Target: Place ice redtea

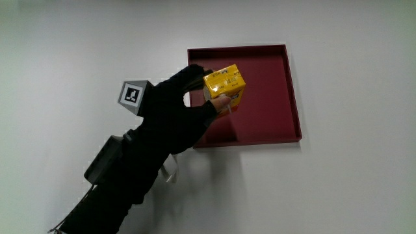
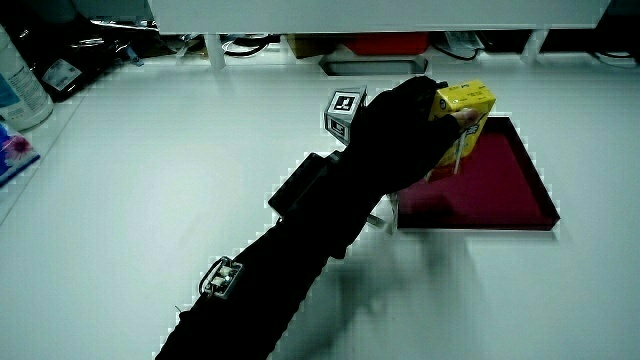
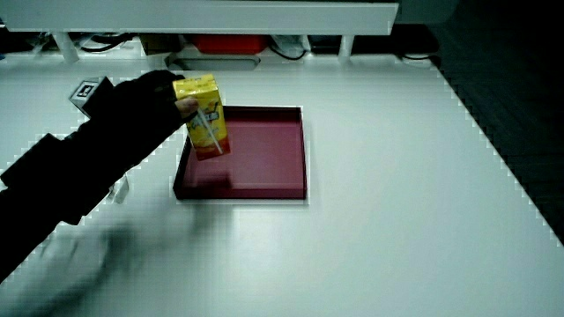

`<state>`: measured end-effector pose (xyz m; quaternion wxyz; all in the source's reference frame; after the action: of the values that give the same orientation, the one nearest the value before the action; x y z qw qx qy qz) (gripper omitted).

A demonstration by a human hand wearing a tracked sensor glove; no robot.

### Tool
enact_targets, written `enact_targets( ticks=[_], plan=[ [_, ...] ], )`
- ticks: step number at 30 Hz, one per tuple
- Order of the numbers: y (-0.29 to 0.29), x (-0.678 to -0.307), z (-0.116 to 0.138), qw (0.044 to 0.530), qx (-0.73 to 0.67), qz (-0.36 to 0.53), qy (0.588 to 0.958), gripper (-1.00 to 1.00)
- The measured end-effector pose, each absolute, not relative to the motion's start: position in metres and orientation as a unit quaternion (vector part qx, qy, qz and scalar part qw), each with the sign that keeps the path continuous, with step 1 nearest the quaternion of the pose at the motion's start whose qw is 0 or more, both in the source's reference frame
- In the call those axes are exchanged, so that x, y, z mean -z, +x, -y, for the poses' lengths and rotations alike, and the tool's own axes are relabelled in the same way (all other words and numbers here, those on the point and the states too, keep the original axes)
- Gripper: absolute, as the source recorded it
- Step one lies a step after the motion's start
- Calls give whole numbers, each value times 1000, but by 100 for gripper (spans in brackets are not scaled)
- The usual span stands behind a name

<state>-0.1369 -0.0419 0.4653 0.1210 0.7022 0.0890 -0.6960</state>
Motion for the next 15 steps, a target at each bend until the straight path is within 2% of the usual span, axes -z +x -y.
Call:
enact_targets(
  ticks=[8, 12, 15],
  plan=[
    [-137, -491, 34, 122, 692, -61, 709, 0],
    [-136, -500, 31, 124, 669, -59, 731, 0],
    [-137, -507, 28, 124, 670, -56, 730, 0]
  ],
)
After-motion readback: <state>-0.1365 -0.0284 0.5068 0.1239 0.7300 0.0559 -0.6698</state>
